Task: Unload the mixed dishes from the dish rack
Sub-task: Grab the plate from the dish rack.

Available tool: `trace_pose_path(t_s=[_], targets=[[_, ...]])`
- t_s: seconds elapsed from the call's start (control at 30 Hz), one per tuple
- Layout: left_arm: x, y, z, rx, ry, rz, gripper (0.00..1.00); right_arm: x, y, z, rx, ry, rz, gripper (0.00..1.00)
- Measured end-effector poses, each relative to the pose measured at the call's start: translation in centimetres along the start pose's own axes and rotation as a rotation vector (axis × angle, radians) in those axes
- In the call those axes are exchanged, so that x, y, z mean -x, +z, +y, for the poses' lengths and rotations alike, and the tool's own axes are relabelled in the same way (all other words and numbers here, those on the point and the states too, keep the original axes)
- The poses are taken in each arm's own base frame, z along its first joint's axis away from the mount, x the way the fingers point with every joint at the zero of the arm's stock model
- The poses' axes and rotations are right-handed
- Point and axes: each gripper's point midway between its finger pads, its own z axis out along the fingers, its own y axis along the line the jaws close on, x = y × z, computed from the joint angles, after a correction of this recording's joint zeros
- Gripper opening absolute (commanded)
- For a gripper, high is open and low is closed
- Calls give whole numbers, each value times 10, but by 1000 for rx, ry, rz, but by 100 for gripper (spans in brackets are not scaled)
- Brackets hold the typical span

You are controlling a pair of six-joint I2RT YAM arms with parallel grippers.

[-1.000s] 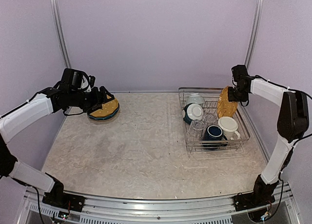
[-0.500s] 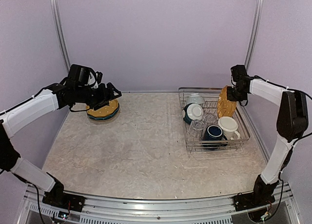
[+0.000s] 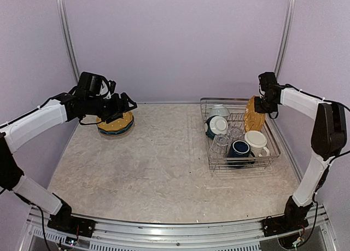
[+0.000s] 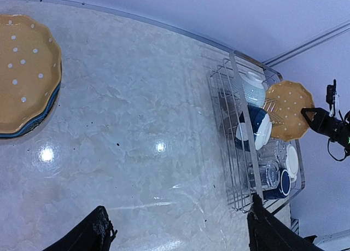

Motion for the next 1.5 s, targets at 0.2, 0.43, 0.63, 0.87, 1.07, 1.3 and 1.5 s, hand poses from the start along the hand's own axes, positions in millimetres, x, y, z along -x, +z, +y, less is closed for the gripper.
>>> trace_pose_path(t_s=[0.2,0.43,0.63,0.87,1.07,1.3,1.5], targets=[[0,3,1,4,-2,6,82,2,-19,-4,-34,-31,-6,0],[-3,8,3,8,-5,18,82,12,-45,-11,-68,-46,-47,0],[1,12,-1,-3,-3,21,82,20,-77,-23,-73,-37,-126,0],[1,17,-6,-19,-2,35,84,31,-111,-41,-101,-10,-216,0],[2,21,-11,-40,-13,47,84,28,-124,-36,-20,58,-254,0],[-1,28,-14,-62,-27,78,84,33,-128,-6,180,169,-262,0],[-8,29,-24,-125,-57,123,87,36,-136,33,432,264,-252,0]])
